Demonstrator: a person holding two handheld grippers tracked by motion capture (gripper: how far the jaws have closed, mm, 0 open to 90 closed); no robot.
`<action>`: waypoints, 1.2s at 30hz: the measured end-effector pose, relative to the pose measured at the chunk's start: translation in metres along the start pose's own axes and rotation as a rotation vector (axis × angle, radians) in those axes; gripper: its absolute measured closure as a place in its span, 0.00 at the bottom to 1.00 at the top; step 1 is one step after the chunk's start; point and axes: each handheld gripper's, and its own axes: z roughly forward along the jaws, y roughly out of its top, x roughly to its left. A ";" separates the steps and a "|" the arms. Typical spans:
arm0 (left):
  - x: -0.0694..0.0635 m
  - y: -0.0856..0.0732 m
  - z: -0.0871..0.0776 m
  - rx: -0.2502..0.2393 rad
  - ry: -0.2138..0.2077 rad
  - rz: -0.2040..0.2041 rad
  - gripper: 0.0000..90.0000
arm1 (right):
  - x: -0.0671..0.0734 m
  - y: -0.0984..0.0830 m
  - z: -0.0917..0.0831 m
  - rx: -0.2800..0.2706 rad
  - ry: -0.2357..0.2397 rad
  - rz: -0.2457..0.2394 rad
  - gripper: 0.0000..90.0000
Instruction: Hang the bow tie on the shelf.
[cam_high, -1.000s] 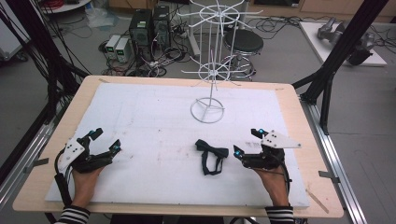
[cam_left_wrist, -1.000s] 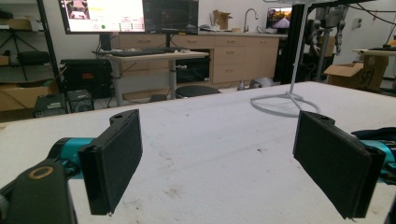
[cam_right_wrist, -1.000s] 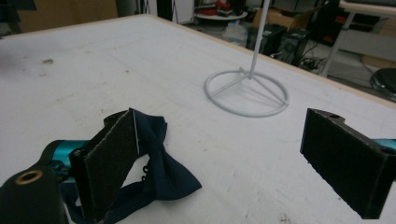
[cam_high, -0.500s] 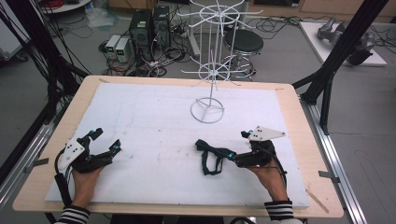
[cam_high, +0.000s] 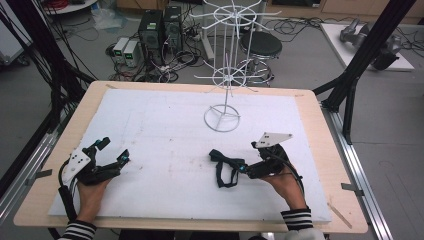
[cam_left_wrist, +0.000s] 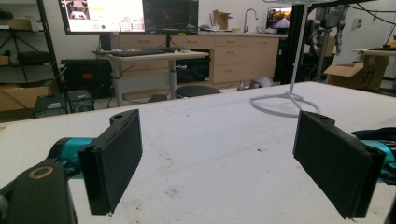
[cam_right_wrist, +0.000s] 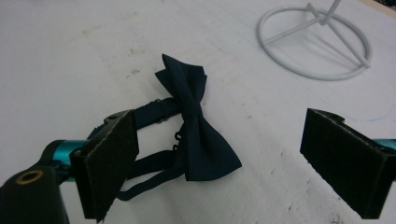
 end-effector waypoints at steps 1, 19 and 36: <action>0.000 0.000 0.000 0.000 0.000 0.000 0.18 | 0.000 0.002 0.002 0.022 0.011 -0.005 0.12; 0.000 0.000 0.000 -0.003 0.001 -0.003 0.18 | -0.001 0.006 0.022 0.142 0.069 -0.027 0.22; 0.000 0.000 0.000 -0.003 0.002 -0.004 0.18 | 0.004 0.006 0.038 0.276 0.091 -0.073 0.39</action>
